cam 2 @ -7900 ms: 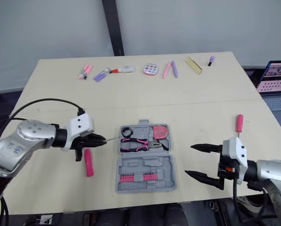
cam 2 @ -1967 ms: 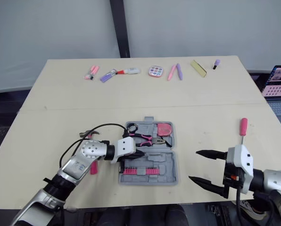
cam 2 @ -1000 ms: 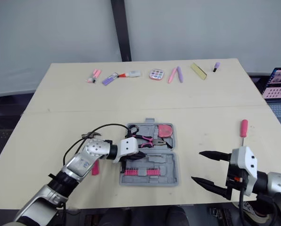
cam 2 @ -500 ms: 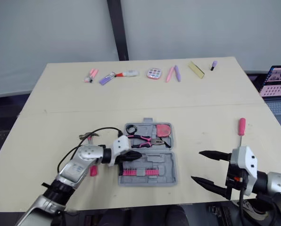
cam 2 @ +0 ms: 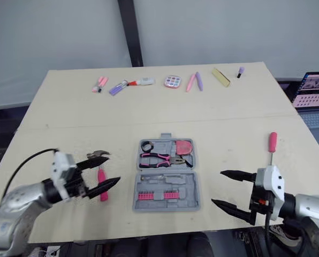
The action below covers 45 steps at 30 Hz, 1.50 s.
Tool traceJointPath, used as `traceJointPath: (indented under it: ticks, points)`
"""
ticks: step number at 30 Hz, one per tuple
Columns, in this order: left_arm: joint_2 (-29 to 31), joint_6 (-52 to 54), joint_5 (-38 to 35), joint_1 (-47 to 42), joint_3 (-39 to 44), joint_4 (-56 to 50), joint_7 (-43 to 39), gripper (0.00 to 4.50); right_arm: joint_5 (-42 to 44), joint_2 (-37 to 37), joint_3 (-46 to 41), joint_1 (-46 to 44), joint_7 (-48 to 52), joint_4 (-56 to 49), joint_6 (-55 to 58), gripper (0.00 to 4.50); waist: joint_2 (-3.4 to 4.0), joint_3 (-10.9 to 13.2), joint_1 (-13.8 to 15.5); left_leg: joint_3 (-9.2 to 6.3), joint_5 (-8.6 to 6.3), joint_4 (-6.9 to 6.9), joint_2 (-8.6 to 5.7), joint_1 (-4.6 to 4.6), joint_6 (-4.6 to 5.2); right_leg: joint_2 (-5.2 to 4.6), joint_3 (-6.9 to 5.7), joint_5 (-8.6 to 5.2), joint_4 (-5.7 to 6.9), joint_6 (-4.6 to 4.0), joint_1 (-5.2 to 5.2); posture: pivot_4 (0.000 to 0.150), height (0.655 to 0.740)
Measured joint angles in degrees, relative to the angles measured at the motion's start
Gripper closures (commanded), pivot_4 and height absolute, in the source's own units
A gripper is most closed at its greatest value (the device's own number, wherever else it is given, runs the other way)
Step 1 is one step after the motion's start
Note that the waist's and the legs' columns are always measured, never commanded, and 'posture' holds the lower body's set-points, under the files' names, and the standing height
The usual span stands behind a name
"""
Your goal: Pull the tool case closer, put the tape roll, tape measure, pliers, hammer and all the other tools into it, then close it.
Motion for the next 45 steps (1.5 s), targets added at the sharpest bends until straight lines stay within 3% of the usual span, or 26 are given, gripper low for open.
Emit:
traceJointPath:
  ticks: [7,10,33,45]
  points:
    - [-3.83,-7.75,-0.36,17.34,4.18,-3.82,-1.47,0.08,-0.59,0.88,0.58,2.03,0.43,0.78,-1.31,0.0,-0.07,0.04,-0.15,0.02,-0.09,0.0,0.0,-0.03,0.02,0.0,0.01,-0.03,-0.08,-0.06,-0.03,0.15,0.74]
    - [-4.28,-10.93,-0.35,20.08,5.14,-2.97,-2.45,0.08,-0.62,0.95,0.62,2.31,0.66,0.92,-1.5,0.0,-0.08,0.05,-0.08,0.02,-0.09,0.04,0.0,-0.04,0.03,0.0,0.01,-0.04,-0.07,-0.08,-0.03,0.15,0.74]
    - [-3.03,-13.69,-1.57,17.46,5.38,-0.28,-1.18,0.08,-2.32,0.95,2.71,1.38,3.14,5.57,-5.7,0.0,-0.09,0.06,-0.19,0.02,-0.14,0.04,0.0,-0.05,0.09,0.0,0.01,-0.06,-0.07,-0.15,-0.04,0.15,0.74]
    - [-10.64,11.51,-12.05,12.33,4.71,-15.8,32.86,0.08,0.9,-2.22,3.04,-6.6,7.0,2.9,-4.98,0.0,-0.19,0.13,-0.03,-0.03,-0.13,0.14,0.0,-0.03,0.08,-0.01,0.0,0.01,-0.05,-0.03,0.07,0.15,0.74]
